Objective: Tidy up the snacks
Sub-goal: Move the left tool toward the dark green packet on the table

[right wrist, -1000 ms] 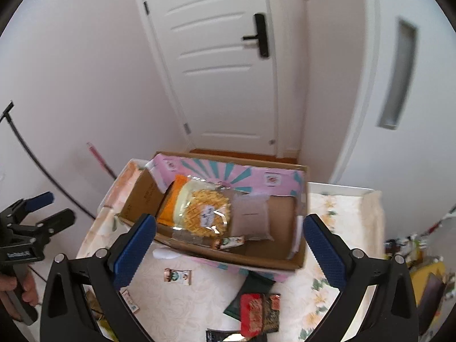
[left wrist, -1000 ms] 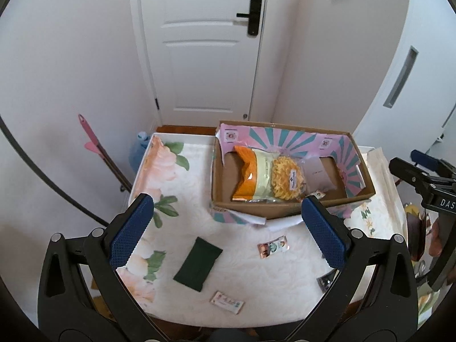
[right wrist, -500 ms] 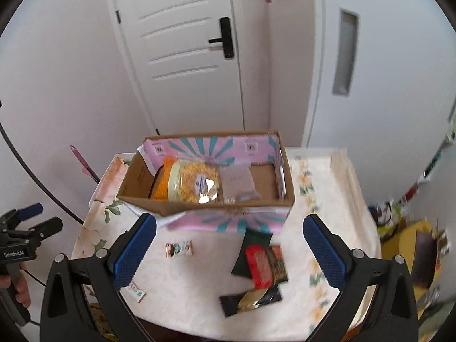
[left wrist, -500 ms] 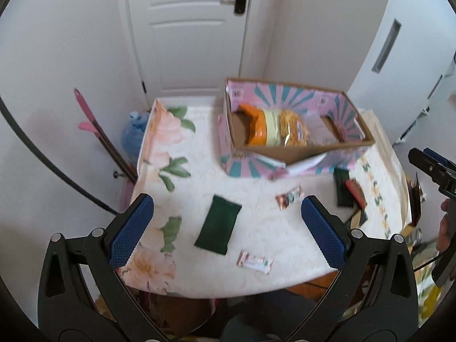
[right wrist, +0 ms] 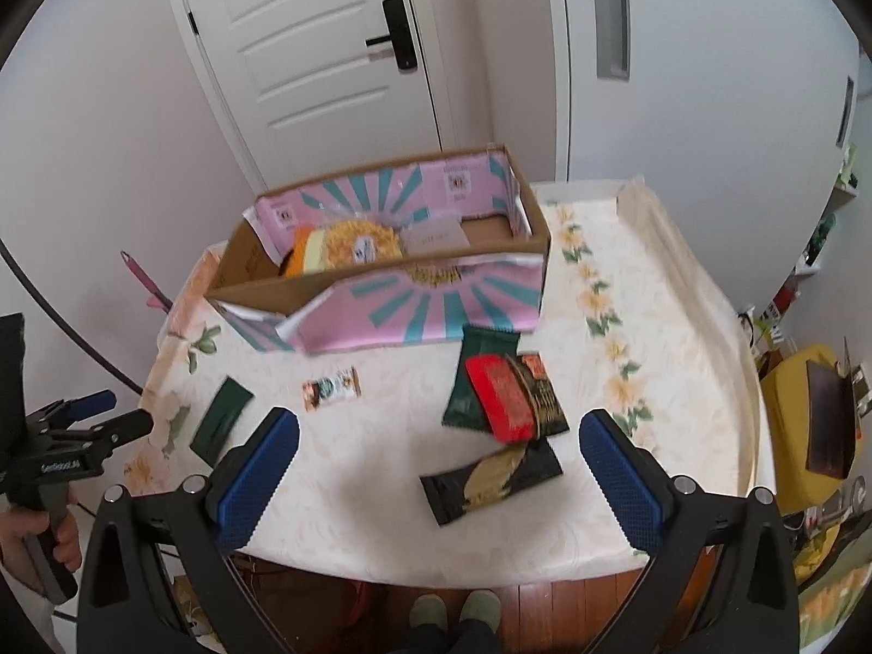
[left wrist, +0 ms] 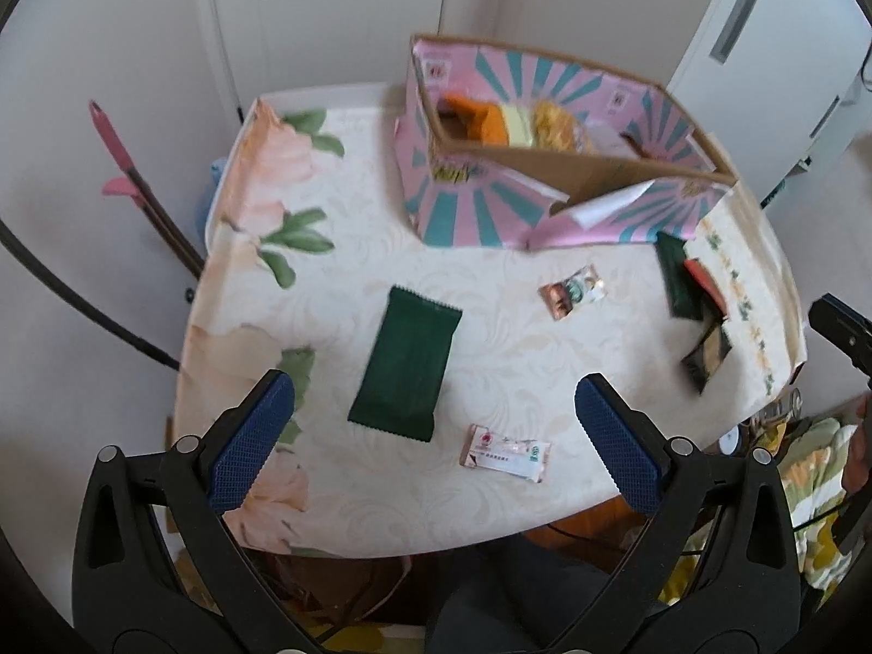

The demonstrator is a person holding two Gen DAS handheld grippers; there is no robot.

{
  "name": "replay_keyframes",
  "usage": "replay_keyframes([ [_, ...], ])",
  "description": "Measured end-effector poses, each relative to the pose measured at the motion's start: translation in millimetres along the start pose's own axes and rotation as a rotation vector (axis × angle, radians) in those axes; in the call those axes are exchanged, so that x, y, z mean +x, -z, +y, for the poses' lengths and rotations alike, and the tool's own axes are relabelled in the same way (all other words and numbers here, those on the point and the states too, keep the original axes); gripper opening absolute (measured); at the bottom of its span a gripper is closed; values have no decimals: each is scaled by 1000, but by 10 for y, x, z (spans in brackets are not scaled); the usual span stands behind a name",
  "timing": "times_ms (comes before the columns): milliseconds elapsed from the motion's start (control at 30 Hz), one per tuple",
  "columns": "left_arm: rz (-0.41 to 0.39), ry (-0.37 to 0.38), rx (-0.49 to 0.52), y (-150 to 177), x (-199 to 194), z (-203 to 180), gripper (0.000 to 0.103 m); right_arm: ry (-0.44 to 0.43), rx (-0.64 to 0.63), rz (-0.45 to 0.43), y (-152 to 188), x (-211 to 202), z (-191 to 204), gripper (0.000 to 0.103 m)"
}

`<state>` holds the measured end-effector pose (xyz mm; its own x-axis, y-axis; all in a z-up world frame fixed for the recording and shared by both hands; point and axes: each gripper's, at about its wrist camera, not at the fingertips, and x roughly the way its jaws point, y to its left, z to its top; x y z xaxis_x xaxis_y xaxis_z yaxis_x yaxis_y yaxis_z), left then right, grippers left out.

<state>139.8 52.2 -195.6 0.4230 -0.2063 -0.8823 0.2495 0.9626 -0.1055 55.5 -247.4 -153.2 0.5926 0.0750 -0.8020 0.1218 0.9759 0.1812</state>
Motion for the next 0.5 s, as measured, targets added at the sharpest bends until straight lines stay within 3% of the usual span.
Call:
replay_keyframes([
  [167, 39, -6, -9, 41, 319, 9, 95, -39, 17, 34, 140, 211, -124, 103],
  [333, 88, -31, 25, 30, 668, 64, 81, -49, 21, 53, 230, 342, -213, 103],
  [500, 129, -47, 73, 10, 909, 80, 74, -47, 35, 81, 258, 510, -307, 103],
])
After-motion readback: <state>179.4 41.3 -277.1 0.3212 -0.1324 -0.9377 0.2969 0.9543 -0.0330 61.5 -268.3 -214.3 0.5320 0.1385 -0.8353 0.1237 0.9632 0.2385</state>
